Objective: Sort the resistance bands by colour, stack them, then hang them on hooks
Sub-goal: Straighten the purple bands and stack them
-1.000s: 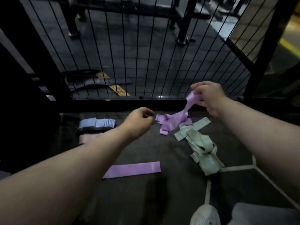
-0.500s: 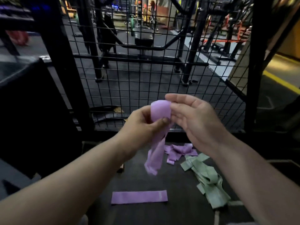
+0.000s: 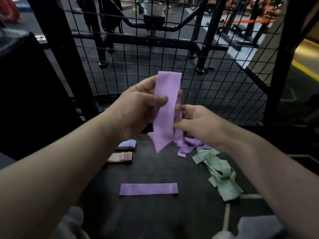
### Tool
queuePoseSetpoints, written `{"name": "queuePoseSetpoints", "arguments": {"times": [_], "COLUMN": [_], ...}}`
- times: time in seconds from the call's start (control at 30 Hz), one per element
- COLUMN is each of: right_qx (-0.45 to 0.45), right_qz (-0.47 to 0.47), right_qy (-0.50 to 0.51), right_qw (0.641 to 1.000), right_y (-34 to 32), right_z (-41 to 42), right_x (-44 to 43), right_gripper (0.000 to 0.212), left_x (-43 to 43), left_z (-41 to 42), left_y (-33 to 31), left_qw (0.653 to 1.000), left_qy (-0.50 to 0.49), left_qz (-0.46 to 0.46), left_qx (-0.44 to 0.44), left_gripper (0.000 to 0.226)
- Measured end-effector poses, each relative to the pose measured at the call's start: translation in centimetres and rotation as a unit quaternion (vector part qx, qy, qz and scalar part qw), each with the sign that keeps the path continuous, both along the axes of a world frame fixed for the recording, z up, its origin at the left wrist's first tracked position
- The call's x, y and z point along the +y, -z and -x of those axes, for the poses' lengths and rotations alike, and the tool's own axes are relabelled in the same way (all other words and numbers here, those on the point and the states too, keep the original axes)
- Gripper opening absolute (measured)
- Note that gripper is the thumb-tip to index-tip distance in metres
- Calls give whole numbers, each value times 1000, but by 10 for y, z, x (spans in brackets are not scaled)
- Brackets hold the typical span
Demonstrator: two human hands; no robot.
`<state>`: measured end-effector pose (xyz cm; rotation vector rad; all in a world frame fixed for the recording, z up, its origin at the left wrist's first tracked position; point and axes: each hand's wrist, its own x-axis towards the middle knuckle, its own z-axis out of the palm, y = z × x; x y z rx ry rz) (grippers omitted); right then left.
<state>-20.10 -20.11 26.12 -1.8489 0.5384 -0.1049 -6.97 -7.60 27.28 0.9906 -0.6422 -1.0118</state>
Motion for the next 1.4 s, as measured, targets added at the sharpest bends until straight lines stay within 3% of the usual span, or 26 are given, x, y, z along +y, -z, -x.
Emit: {"name": "queuePoseSetpoints", "arguments": {"times": [0.17, 0.3, 0.43, 0.57, 0.7, 0.83, 0.87, 0.9, 0.97, 1.0, 1.1, 1.17, 1.23, 1.4], "right_qx": [-6, 21, 51, 39, 43, 116, 141, 158, 159, 145, 114, 98, 67, -31], "right_qz": [-34, -113, -57, -19, 30, 74, 74, 73, 72, 68, 22, -16, -60, -240], "right_qy": [35, 8, -88, -117, -46, 32, 27, 17, 4, 7, 44, 78, 108, 171], "right_qw": [999, 993, 993, 992, 998, 990, 987, 985, 985, 987, 992, 992, 990, 955], "right_y": [3, 7, 8, 11, 23, 39, 43, 47, 47, 44, 27, 17, 10, 6], "right_z": [-5, -7, -3, -2, -7, -11, -11, -10, -9, -9, -8, -7, -6, -7], "right_x": [-2, 4, 12, 27, 36, 28, 25, 21, 16, 15, 10, 8, 7, 2], "right_gripper": [6, 13, 42, 81, 80, 118, 112, 93, 34, 23, 23, 29, 20, 18], "left_x": [0, 3, 6, 6, 5, 6, 8, 9, 9, 8, 6, 5, 3, -5], "left_z": [-7, -12, -16, -12, -11, -11, -11, -10, -10, -10, -12, -12, -8, 0], "left_y": [-4, -5, -4, 1, 3, 3, 2, 2, 2, 2, 4, 8, 16, 37], "left_qw": [995, 991, 982, 979, 970, 965, 966, 965, 961, 961, 974, 981, 978, 959], "left_qy": [-25, -42, -45, -14, -9, 8, 21, 30, 27, 19, -10, -11, 22, 77], "left_qz": [29, 55, 88, 100, 110, 114, 111, 112, 119, 116, 49, -48, -146, -265], "left_qx": [90, 114, 159, 178, 217, 238, 234, 235, 247, 250, 220, 185, 149, 61], "left_gripper": [61, 69, 67, 73, 77, 73, 71, 71, 72, 68, 51, 46, 37, 41]}}
